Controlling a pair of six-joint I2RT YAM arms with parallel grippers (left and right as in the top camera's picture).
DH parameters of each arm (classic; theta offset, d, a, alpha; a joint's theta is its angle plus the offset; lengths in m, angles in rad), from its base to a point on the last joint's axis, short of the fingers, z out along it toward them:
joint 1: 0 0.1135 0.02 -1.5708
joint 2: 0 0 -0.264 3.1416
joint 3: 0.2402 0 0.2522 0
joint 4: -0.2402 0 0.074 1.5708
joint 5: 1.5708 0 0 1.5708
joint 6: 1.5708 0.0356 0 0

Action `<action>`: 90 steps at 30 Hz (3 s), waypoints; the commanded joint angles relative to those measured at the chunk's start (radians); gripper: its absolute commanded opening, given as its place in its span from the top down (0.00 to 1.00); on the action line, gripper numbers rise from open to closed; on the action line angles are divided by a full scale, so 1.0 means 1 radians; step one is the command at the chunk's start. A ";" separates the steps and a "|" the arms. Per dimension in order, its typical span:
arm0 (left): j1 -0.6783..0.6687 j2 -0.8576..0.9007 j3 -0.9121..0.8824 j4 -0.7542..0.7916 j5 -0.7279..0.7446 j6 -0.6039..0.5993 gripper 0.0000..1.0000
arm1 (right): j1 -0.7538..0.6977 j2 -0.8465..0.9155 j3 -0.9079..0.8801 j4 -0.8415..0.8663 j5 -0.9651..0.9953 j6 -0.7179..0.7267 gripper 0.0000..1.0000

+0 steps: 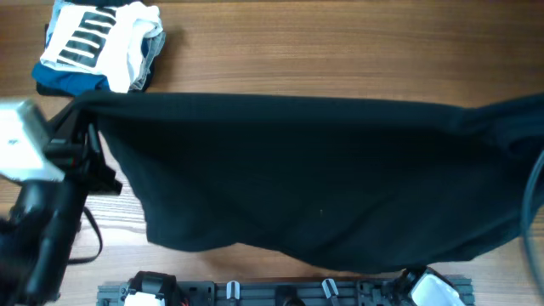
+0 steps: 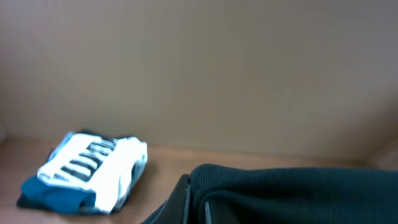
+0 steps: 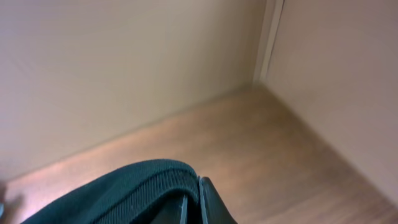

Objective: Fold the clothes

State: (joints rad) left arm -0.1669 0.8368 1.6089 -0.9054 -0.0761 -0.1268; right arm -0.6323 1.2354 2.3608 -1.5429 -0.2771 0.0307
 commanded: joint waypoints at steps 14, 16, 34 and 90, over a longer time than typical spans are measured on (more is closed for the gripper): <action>0.015 0.753 0.005 0.176 -0.049 -0.034 0.96 | 0.267 0.736 -0.006 0.138 -0.006 -0.064 0.96; 0.019 0.833 0.005 0.269 -0.049 -0.034 0.96 | 0.306 0.825 -0.006 0.212 -0.003 -0.046 0.96; 0.065 1.303 0.005 1.015 -0.048 -0.030 0.96 | 0.467 1.244 -0.006 0.790 0.057 0.103 0.96; 0.229 0.946 0.012 0.084 0.139 -0.016 0.13 | 0.629 1.079 -0.225 0.389 0.096 -0.261 0.56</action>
State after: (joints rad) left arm 0.0132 1.7744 1.6169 -0.8047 0.0093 -0.1257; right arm 0.0044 2.2673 2.1609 -1.1954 -0.1917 -0.1951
